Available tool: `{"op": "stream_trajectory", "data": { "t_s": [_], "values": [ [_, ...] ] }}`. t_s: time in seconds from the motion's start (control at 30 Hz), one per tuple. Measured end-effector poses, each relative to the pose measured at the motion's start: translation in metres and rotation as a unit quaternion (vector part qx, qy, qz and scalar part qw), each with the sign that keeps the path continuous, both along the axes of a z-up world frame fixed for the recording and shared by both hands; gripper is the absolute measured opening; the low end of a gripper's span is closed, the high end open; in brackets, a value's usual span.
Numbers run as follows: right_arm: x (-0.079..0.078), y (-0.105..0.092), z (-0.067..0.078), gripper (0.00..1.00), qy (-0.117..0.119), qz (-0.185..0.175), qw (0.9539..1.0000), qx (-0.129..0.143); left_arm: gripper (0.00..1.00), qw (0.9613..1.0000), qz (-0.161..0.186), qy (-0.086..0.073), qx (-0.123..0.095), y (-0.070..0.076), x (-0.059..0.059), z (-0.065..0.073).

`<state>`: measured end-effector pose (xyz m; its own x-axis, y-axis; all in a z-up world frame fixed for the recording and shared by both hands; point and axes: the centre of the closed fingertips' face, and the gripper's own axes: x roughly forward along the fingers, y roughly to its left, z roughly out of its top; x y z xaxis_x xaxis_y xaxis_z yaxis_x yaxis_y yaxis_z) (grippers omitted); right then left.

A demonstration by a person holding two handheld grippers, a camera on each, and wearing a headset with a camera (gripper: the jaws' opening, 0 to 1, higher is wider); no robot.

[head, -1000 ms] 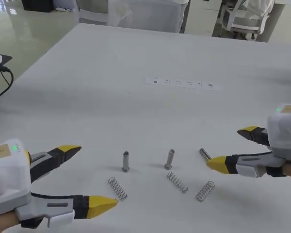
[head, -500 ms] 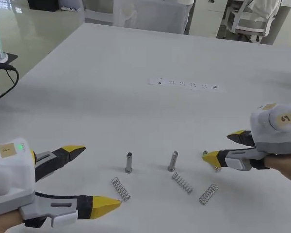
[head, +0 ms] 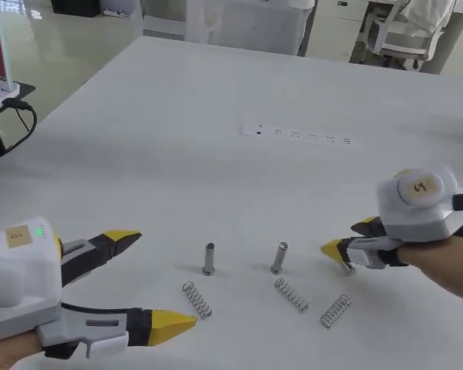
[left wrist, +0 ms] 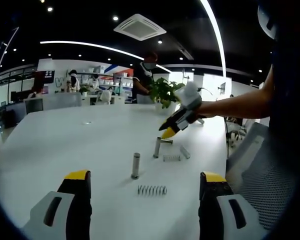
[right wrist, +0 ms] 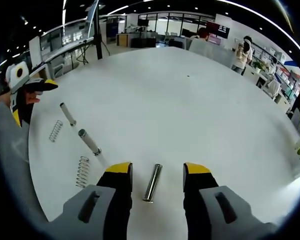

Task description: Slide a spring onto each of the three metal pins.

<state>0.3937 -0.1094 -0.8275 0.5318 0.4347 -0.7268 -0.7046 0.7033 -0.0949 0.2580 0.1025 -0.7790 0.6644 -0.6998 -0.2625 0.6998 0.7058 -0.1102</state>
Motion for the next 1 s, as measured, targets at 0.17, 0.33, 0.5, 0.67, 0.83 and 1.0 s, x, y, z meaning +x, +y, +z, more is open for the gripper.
{"op": "stream_trajectory", "data": {
  "t_s": [0.17,0.33,0.5,0.67,0.83,1.0],
  "values": [
    [0.003,0.002,-0.003,0.34,0.008,-0.008,0.9999,-0.006,0.86,1.0,0.001,0.0,0.0,0.001,0.0,0.0],
    [0.004,0.001,-0.009,0.25,0.023,-0.015,0.9994,-0.02,0.85,1.0,0.002,0.0,-0.001,0.002,0.001,0.0],
    [0.006,0.0,-0.017,0.2,0.038,-0.019,0.9985,-0.034,0.84,1.0,0.003,0.0,-0.002,0.003,0.001,0.0],
    [0.006,0.003,-0.02,0.16,0.046,-0.021,0.9978,-0.044,0.84,1.0,0.004,0.0,-0.003,0.004,0.001,0.0],
    [0.004,0.003,-0.023,0.13,0.058,-0.03,0.9966,-0.051,0.84,1.0,0.006,-0.001,-0.004,0.005,0.001,0.0],
    [-0.001,0.002,-0.026,0.08,0.073,-0.036,0.9951,-0.056,0.83,1.0,0.007,-0.001,-0.005,0.005,0.001,0.0]
  ]
}}
